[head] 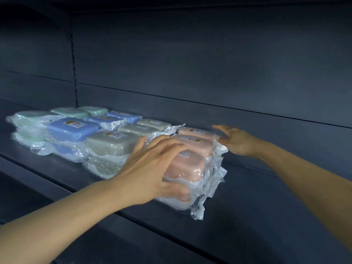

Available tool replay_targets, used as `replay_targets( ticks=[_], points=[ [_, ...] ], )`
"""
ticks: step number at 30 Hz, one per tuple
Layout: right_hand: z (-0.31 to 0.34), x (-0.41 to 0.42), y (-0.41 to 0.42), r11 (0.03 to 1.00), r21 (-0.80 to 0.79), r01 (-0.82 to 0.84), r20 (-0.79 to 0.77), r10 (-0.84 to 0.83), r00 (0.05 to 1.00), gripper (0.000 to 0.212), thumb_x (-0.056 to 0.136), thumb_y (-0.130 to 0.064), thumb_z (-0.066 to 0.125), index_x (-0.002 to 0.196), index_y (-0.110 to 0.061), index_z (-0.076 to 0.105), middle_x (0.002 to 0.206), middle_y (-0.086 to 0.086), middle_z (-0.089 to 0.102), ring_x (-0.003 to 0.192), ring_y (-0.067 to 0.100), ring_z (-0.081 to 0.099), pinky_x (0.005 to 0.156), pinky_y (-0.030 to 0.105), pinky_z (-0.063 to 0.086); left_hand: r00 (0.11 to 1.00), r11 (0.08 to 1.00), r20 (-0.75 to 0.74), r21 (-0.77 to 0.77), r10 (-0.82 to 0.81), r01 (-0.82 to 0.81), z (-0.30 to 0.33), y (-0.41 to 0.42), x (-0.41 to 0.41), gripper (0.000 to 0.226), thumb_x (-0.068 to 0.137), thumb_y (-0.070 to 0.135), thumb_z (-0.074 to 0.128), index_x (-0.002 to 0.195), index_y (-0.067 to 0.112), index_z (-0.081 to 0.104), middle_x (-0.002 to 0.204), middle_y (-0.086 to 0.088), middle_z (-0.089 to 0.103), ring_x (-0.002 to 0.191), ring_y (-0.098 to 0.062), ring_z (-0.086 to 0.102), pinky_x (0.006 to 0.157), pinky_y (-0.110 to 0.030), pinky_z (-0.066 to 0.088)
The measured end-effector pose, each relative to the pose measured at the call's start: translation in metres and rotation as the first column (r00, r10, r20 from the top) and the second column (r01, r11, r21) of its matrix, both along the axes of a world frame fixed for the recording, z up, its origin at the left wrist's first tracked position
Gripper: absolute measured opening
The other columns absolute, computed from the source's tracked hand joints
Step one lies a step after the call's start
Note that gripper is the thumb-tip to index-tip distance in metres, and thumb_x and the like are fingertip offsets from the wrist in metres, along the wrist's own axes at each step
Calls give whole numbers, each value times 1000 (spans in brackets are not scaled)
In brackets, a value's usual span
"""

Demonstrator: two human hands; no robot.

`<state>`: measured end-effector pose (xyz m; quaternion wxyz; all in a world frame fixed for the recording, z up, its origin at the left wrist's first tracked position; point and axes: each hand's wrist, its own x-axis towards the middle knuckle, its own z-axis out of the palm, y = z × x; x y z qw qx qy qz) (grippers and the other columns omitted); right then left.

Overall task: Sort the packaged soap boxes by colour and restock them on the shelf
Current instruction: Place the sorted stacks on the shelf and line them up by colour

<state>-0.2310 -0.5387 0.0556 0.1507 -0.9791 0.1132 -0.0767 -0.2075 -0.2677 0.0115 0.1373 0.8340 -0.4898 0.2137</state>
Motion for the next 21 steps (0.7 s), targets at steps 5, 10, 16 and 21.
replay_targets(
  ticks=[5, 10, 16, 21],
  points=[
    [13, -37, 27, 966, 165, -197, 11, 198, 980, 43, 98, -24, 47, 138, -39, 42, 142, -16, 37, 131, 7, 36, 104, 23, 30, 995, 995, -11, 7, 99, -99, -6, 23, 11, 91, 63, 81, 6, 144, 39, 21, 149, 14, 31, 137, -7, 27, 106, -25, 11],
    [-7, -37, 45, 972, 47, -229, -27, 231, 973, 43, 98, -23, 47, 137, -40, 42, 142, -21, 35, 130, -2, 31, 105, 17, 22, 994, 993, -20, -36, 110, -111, -11, 20, 17, 76, 70, 79, 12, 132, 38, 32, 121, 16, 60, 111, -8, 54, 93, -28, 23],
    [-10, -46, 69, 986, 97, -137, 177, 118, 977, 36, 97, -17, 47, 128, -35, 54, 129, -22, 44, 125, 2, 38, 97, 15, 31, 986, 990, 93, -28, 140, -138, -11, 23, 16, 66, 77, 70, 23, 128, 32, 39, 102, 12, 65, 108, -16, 54, 98, -34, 19],
    [-9, -83, 108, 970, 238, -58, 196, 10, 981, 47, 84, -50, 59, 130, -47, 46, 133, -18, 42, 122, 2, 43, 104, 29, 38, 980, 989, 166, -111, 111, -94, -20, 32, 23, 62, 79, 51, 64, 130, 21, 47, 91, 4, 70, 109, -24, 56, 103, -39, 15]
  ],
)
